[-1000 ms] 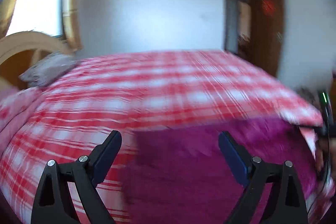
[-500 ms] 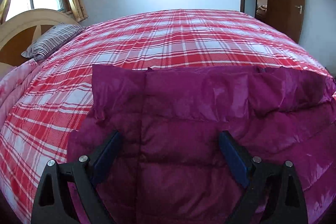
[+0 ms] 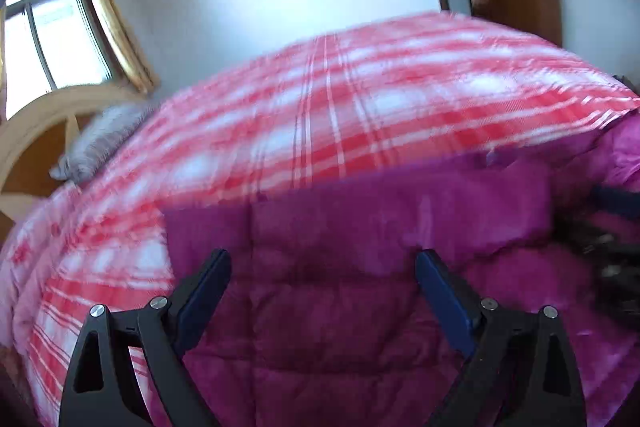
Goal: Fold large clothes
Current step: 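Press and smooth the folded jacket with both open tools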
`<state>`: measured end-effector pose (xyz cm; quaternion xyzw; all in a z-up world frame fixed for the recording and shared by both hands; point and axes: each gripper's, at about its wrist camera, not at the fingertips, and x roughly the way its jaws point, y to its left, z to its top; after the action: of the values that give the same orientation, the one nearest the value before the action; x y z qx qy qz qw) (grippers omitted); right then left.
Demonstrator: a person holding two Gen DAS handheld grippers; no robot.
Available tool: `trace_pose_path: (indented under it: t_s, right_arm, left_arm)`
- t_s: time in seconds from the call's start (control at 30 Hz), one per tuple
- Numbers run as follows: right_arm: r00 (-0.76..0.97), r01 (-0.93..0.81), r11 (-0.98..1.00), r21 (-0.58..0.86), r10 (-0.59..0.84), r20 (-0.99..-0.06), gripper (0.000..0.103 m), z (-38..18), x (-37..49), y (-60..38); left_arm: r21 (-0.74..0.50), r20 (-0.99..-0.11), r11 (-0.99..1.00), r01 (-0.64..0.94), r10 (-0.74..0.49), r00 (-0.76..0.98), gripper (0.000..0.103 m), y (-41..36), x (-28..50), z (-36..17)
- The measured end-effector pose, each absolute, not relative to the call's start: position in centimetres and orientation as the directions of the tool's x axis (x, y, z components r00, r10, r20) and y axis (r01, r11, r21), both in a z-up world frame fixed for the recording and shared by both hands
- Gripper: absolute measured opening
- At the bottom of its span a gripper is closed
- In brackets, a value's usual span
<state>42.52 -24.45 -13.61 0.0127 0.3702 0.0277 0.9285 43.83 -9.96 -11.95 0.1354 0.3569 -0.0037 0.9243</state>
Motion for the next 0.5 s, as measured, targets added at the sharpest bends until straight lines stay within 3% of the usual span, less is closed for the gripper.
trace_pose_path:
  t_s: [0.1, 0.5]
  right_arm:
    - [0.719, -0.037, 0.997, 0.072, 0.077, -0.691, 0.062, -14.0, 42.8, -24.7]
    - [0.699, -0.03, 0.996, 0.086, 0.082, -0.71, 0.064, -15.0, 43.4, -24.7]
  left_arm:
    - [0.178, -0.689, 0.979, 0.098, 0.053, 0.723, 0.094, -8.9, 44.3, -12.9]
    - [0.187, -0.707, 0.978, 0.091, 0.069, 0.704, 0.098, -9.5, 44.8, -14.4]
